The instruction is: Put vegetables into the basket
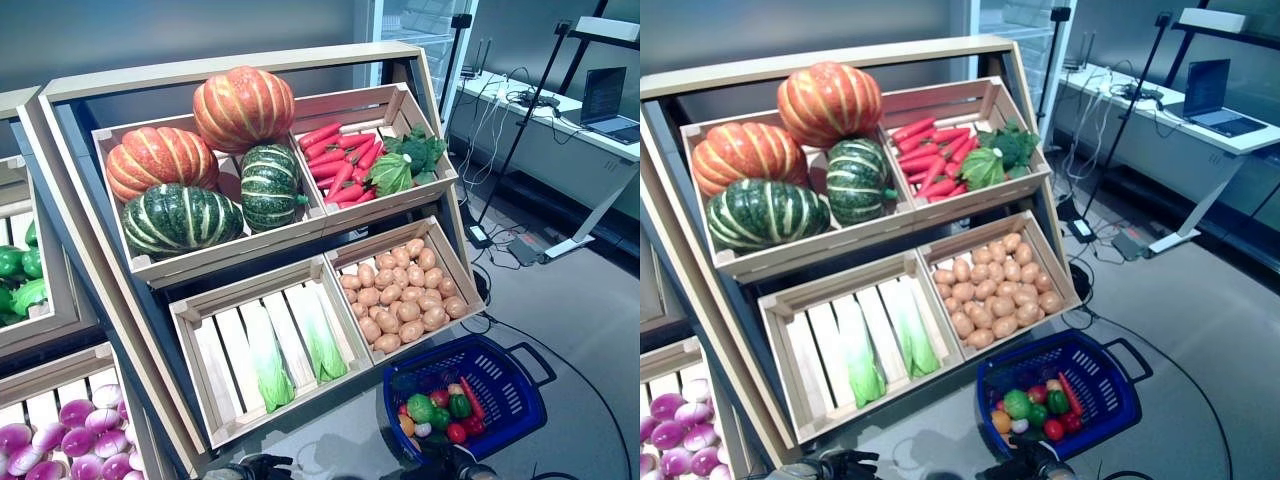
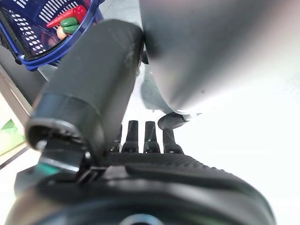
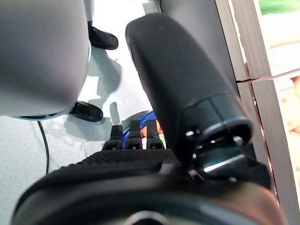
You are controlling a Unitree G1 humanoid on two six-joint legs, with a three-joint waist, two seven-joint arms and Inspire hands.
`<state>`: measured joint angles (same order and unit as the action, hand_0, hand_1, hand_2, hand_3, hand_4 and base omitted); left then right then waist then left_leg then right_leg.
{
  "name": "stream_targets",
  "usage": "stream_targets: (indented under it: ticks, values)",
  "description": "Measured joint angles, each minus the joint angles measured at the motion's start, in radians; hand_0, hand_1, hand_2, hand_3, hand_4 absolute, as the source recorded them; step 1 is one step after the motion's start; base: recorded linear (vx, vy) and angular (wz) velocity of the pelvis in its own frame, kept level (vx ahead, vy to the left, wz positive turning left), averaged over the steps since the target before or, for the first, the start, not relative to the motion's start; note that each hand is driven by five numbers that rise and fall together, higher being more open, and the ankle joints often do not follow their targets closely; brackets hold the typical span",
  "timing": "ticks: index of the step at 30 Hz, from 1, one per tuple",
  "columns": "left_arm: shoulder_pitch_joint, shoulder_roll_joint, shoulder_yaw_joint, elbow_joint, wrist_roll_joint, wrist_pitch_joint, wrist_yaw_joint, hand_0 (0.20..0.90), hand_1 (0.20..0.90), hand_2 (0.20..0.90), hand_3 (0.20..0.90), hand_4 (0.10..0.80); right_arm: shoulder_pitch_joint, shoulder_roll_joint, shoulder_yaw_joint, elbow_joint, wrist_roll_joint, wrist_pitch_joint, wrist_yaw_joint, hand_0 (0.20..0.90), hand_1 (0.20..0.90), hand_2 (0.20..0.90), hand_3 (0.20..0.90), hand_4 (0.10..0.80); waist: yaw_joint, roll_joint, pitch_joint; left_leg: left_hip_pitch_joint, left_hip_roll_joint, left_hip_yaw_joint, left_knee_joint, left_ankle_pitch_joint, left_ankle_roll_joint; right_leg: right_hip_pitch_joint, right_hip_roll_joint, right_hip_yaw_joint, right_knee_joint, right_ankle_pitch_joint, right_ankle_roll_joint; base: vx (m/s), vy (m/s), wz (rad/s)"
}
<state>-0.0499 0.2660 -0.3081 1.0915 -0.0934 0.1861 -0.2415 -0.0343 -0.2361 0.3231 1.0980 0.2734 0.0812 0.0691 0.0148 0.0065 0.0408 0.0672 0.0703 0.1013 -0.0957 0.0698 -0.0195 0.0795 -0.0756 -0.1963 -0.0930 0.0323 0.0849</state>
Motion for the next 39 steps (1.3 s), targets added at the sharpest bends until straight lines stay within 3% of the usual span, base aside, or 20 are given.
stream_targets:
  ticks: [31, 35, 39]
  values:
    - [-0.028, -0.011, -0.007, 0.018, 0.052, 0.002, -0.027, 0.900, 0.900, 0.900, 0.900, 0.800, 0.000, 0.003, 0.000, 0.018, -0.004, 0.000, 0.000, 0.900, 0.900, 0.900, 0.900, 0.800, -0.002, 0.000, -0.001, 0.001, 0.000, 0.001, 0.000, 0.000, 0.000, 0.000, 0.000, 0.001, 0.000, 0.000, 0.000, 0.000, 0.000, 0.00]
    - [-0.027, 0.011, -0.077, -0.096, 0.101, -0.015, -0.078, 0.900, 0.900, 0.900, 0.900, 0.800, -0.001, 0.002, 0.000, 0.013, -0.004, 0.000, 0.000, 0.900, 0.900, 0.900, 0.900, 0.800, -0.001, 0.002, 0.000, -0.002, 0.000, 0.002, 0.000, 0.000, 0.000, -0.004, 0.000, 0.002, 0.000, 0.000, 0.000, -0.016, 0.012, 0.00]
    - [-0.030, 0.094, -0.126, -0.386, 0.132, -0.026, -0.120, 0.900, 0.900, 0.900, 0.900, 0.800, -0.001, -0.013, 0.019, -0.025, -0.003, 0.019, 0.000, 0.900, 0.900, 0.900, 0.900, 0.800, -0.002, 0.009, 0.005, -0.004, 0.000, 0.011, 0.000, 0.000, 0.000, -0.010, 0.000, 0.011, 0.000, 0.000, 0.001, -0.024, 0.018, -0.06]
